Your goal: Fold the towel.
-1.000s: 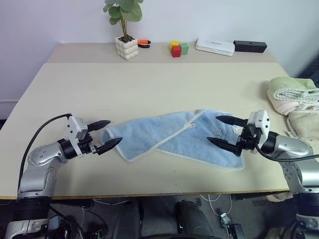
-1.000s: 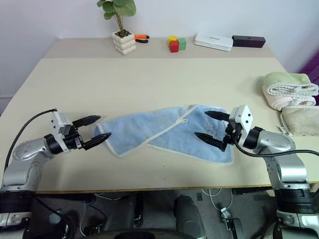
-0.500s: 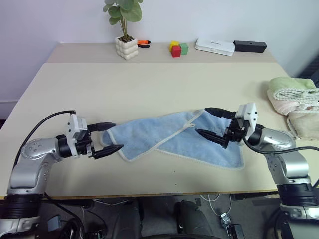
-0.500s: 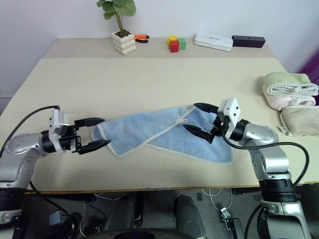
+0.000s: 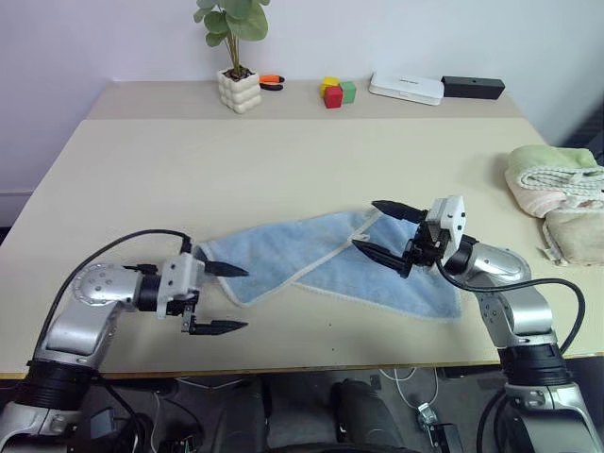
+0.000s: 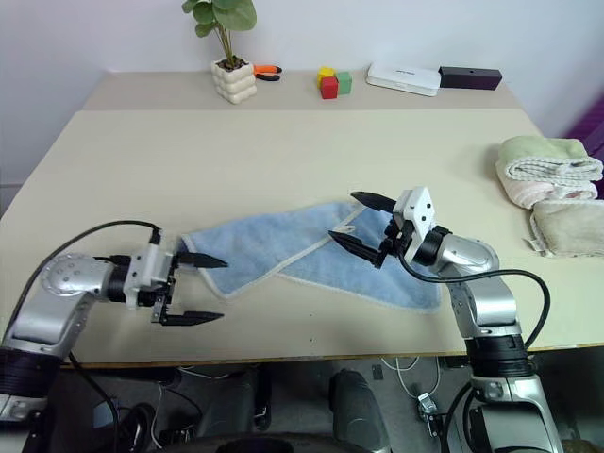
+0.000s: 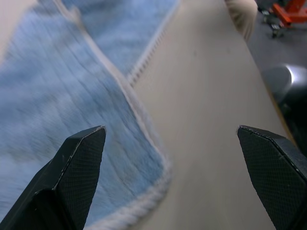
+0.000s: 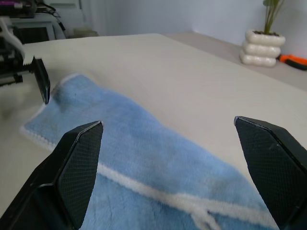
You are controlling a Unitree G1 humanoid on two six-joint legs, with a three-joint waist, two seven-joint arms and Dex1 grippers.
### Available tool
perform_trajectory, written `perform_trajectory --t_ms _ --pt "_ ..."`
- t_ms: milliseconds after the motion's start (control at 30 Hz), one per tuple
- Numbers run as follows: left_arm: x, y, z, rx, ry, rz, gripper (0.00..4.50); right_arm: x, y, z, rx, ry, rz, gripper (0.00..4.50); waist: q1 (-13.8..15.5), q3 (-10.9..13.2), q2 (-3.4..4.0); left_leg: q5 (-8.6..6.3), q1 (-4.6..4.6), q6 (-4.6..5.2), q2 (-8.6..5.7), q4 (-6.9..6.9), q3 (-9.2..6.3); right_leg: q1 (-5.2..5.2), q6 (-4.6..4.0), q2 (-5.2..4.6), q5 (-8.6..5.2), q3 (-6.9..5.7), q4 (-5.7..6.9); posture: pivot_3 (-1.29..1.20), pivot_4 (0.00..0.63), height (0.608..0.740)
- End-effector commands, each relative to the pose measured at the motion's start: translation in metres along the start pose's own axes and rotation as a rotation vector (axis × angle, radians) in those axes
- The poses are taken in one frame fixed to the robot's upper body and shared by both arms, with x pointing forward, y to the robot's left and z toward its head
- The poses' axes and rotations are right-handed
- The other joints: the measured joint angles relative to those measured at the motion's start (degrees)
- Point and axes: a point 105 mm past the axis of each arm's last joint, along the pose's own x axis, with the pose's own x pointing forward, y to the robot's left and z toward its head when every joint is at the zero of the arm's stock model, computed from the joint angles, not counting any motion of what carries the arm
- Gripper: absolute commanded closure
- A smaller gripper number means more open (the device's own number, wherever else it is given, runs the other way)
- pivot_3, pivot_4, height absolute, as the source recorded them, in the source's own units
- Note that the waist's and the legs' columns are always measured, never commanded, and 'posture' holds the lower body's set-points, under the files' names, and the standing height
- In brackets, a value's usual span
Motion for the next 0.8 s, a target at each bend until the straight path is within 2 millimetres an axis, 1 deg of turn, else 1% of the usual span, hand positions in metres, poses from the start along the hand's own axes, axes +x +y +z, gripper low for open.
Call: perform_trajectory --t_ms 33,67,167,233,300,333,400,433,500,600,700,800 --pt "0.003 0.005 -0.007 0.095 0.068 -0.038 0.05 0.001 0.002 0.016 -0.058 -0.057 -0.018 0.00 0.0 0.0 0.00 0.00 0.00 0.00 0.00 0.01 0.00 0.00 0.00 0.00 0.00 0.00 0.00 0.00 0.150 0.735" --pt "0.003 0.007 -0.012 0.118 0.093 -0.044 0.05 0.001 0.003 0.016 -0.057 -0.059 -0.025 0.00 0.0 0.0 0.00 0.00 0.00 0.00 -0.01 0.01 0.00 0.01 0.00 -0.01 0.00 0.00 0.00 0.00 0.150 0.735" --pt "0.003 0.021 -0.021 0.169 0.141 -0.013 0.83 0.000 0.006 0.015 -0.055 -0.064 -0.041 0.00 0.2 0.0 0.00 0.00 0.00 0.00 -0.01 0.01 0.00 0.02 0.00 -0.01 0.00 0.00 -0.02 0.00 0.150 0.735" --pt "0.003 0.022 -0.022 0.149 0.121 -0.026 1.78 -0.001 0.008 0.014 -0.053 -0.064 -0.049 0.00 0.1 0.0 0.01 0.00 0.00 0.00 -0.01 0.02 0.00 0.03 0.00 -0.01 0.00 0.00 -0.01 0.00 0.150 0.735" --pt "0.008 0.021 -0.019 0.140 0.084 -0.036 2.69 -0.002 0.008 0.013 -0.052 -0.065 -0.064 0.00 0.0 0.0 0.02 0.00 0.01 0.00 -0.01 0.02 0.00 0.03 0.00 -0.01 0.00 0.00 0.01 0.00 0.150 0.735" --pt "0.009 0.020 -0.018 0.143 0.074 -0.044 3.30 -0.003 0.009 0.013 -0.050 -0.066 -0.070 0.00 0.0 0.0 0.03 0.00 0.01 0.01 -0.01 0.01 0.00 0.03 0.01 -0.01 0.01 0.00 0.01 0.00 0.150 0.735" --pt "0.010 0.019 -0.014 0.150 0.049 -0.053 4.27 -0.004 0.008 0.012 -0.047 -0.066 -0.081 0.00 0.0 0.0 0.03 0.00 0.00 0.00 -0.01 0.01 0.00 0.02 0.01 -0.01 0.01 0.00 0.02 0.00 0.150 0.735" --pt "0.009 0.018 -0.011 0.155 0.039 -0.056 4.46 -0.004 0.007 0.011 -0.045 -0.065 -0.084 0.00 0.0 0.0 0.02 0.00 0.00 0.00 -0.01 0.02 0.00 0.02 0.02 -0.01 0.01 0.00 0.02 0.00 0.150 0.735" --pt "0.007 0.019 -0.009 0.161 0.029 -0.054 4.46 -0.005 0.006 0.009 -0.045 -0.059 -0.089 0.00 0.0 0.0 0.02 0.00 0.00 0.01 -0.01 0.02 0.00 0.02 0.02 -0.01 0.01 0.00 0.01 0.00 0.150 0.735" --pt "-0.004 0.022 -0.001 0.143 -0.014 -0.040 4.46 -0.004 -0.001 0.009 -0.077 -0.054 -0.118 0.00 -0.1 0.0 0.02 0.00 0.00 0.00 -0.01 0.01 0.00 0.02 0.02 -0.01 0.01 0.00 0.01 0.00 0.150 0.735" --pt "-0.017 0.033 0.009 0.125 -0.064 0.025 4.46 -0.004 -0.016 0.011 -0.106 -0.051 -0.176 0.00 -0.1 0.0 0.02 0.00 0.00 0.01 -0.01 0.01 0.00 0.02 0.02 0.00 0.01 0.00 0.02 0.00 0.150 0.735" --pt "-0.030 0.044 0.019 0.099 -0.112 0.100 4.46 -0.008 -0.037 0.000 -0.117 0.020 -0.262 0.00 -0.1 0.0 0.02 0.00 0.00 0.00 0.00 0.01 -0.01 0.00 0.02 0.00 0.01 0.00 0.02 0.00 0.150 0.735"
